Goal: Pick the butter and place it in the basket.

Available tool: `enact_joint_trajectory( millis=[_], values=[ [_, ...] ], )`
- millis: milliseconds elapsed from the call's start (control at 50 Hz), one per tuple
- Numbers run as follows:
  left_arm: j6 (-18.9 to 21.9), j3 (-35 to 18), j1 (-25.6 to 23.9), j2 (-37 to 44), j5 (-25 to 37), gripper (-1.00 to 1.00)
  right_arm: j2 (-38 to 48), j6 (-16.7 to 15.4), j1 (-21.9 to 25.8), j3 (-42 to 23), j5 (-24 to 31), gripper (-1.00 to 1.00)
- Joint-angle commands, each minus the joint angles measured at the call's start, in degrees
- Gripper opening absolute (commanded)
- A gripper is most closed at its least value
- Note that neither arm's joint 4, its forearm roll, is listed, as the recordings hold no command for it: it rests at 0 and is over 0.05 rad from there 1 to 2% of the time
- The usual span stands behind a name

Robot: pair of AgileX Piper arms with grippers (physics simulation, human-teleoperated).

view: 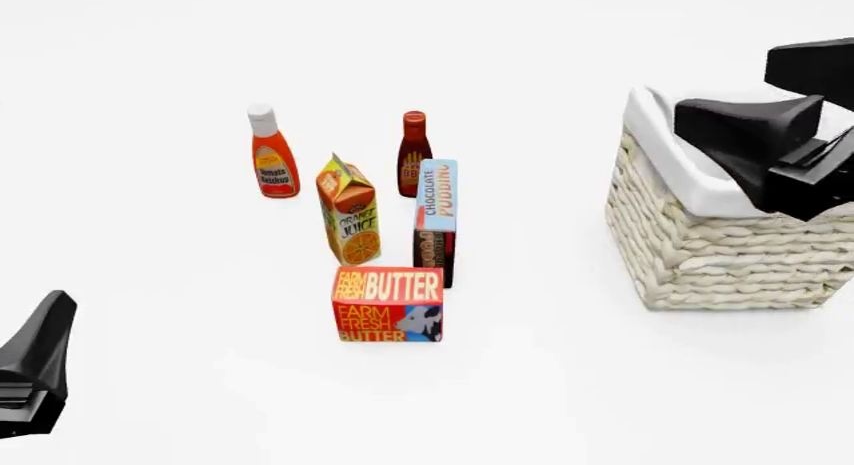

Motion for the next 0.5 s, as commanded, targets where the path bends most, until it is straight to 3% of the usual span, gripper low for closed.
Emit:
enact_joint_trajectory(
  millis=[20,140,240,500],
  values=[
    [0.00,0.00,0.00,0.00,0.00,1.00,4.84,-3.01,2.45,-4.25,3.21,1.00],
    [0.00,0.00,0.00,0.00,0.00,1.00,6.45,-3.71,4.69,-6.01,4.38,1.00],
    [0.00,0.00,0.00,0.00,0.00,1.00,9.52,-7.60,5.29,-7.76,5.95,1.00],
    [0.00,0.00,0.00,0.00,0.00,1.00,14.13,-11.99,5.66,-9.53,7.87,1.00]
  ],
)
